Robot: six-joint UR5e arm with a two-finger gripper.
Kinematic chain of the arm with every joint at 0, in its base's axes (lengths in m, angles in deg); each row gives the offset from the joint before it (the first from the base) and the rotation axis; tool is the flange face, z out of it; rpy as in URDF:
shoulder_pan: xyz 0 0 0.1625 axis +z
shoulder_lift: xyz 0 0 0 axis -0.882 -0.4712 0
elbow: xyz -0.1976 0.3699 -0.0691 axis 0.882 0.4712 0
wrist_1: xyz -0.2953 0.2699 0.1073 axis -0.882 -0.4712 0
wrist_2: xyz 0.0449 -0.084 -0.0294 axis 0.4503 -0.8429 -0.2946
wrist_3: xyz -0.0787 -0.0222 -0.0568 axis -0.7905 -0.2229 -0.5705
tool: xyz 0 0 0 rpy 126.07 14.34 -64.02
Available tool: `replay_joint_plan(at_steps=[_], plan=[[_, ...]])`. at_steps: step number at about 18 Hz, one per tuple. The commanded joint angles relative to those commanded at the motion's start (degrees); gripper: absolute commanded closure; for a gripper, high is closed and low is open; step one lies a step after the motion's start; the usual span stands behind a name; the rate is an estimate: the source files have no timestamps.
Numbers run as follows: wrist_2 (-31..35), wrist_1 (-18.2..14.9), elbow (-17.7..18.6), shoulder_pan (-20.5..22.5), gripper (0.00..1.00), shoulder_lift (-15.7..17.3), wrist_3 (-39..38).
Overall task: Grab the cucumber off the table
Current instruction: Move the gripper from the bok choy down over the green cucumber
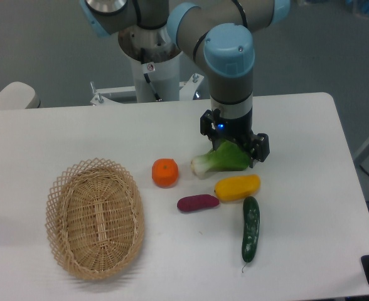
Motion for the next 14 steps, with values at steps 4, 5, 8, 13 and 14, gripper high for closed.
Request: replay_joint_plan(at_steps=[4,5,8,13,14], plan=[[-0.17,0.00,-0.97,-0.09,0.00,-0.09,0.00],[-0.26,0.00,-1.05,-0.09,0.00,-0.17,0.00],[-0.44,0.09,-1.67,-0.09,0.00,-1.66,0.00],[-1.84,5.08,-1.23,-1.66,0.00,-4.65,-6.79],[-2.02,5.36,-1.23,-2.02,0.00,-5.27,-8.94]])
